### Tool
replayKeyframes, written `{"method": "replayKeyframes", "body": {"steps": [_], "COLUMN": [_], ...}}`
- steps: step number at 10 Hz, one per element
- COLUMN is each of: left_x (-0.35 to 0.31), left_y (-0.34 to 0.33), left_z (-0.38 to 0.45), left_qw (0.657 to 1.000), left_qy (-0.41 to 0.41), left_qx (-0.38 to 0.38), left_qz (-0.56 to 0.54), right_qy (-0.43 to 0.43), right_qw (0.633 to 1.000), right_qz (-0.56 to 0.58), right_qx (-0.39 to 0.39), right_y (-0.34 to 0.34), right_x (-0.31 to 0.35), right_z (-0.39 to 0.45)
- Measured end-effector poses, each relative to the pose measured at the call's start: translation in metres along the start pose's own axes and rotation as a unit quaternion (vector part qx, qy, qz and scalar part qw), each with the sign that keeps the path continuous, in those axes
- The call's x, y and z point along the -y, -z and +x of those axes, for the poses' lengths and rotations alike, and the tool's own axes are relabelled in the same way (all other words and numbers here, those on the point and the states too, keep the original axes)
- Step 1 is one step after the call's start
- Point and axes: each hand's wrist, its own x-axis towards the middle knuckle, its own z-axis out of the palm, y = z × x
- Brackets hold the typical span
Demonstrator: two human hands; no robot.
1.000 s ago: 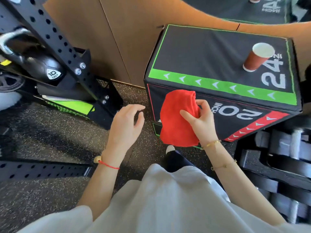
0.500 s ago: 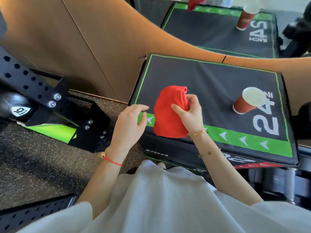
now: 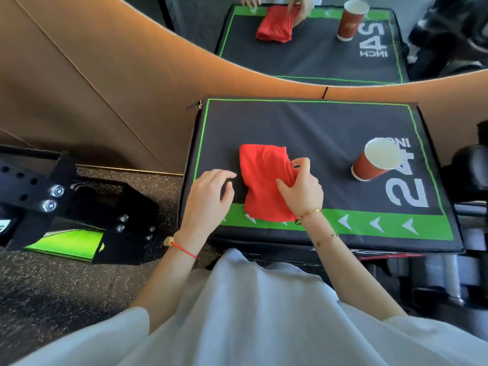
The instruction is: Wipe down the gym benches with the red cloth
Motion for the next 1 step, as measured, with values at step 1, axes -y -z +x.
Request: {"method": "replayKeyframes", "body": {"steps": [1], "left_x": [0.0120], "left_y": [-0.0003], "left_z": [0.0027], "left_qw": [1.000], "left_qy": [-0.017], "left_qx": [-0.007], "left_qz": [-0.007], "right_qy": [0.035], "right_qw": [0.998], "right_qz": [-0.041], "right_qx": [-0.036], "right_y": [-0.0013], "right_x": [-0.0013], "right_z": [-0.0023]}}
